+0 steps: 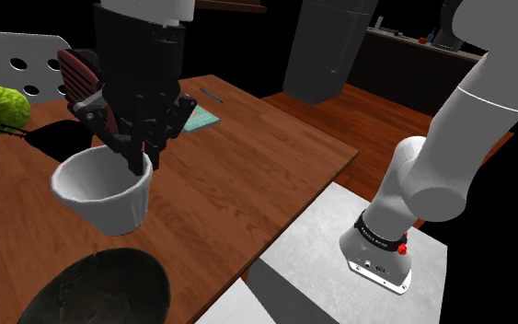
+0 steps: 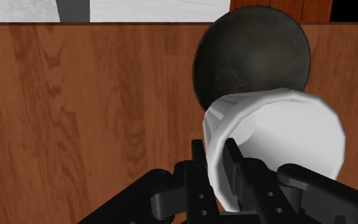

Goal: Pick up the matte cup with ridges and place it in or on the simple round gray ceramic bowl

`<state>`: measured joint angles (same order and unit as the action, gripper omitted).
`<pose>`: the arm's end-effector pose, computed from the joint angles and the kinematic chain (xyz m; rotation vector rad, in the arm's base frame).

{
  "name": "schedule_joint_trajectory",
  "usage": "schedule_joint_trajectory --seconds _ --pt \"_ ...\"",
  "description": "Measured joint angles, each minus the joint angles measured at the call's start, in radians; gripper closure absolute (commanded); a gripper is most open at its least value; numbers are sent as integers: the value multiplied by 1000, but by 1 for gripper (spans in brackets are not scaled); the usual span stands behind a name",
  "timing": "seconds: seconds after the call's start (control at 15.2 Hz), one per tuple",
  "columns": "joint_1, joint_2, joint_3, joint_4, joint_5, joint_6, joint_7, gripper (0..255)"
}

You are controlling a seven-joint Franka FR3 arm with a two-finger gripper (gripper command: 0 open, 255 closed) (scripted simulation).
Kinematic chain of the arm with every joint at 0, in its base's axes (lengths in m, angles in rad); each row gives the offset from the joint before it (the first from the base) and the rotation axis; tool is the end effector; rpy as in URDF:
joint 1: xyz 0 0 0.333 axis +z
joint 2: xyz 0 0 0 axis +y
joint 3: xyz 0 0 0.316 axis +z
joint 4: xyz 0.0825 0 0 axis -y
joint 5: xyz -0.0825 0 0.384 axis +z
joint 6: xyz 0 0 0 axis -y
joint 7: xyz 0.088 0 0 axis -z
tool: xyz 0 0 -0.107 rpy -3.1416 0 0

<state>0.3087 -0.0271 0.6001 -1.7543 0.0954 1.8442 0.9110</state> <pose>0.3398 0.4542 0.5743 -3.0049 0.0332 -0.0112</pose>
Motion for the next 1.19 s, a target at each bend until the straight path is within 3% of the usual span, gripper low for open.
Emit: schedule_joint_trajectory --seconds 0.4,1.19 --pt "89 151 73 159 -114 -28 177 255" --pt "94 163 73 22 -124 118 188 255"
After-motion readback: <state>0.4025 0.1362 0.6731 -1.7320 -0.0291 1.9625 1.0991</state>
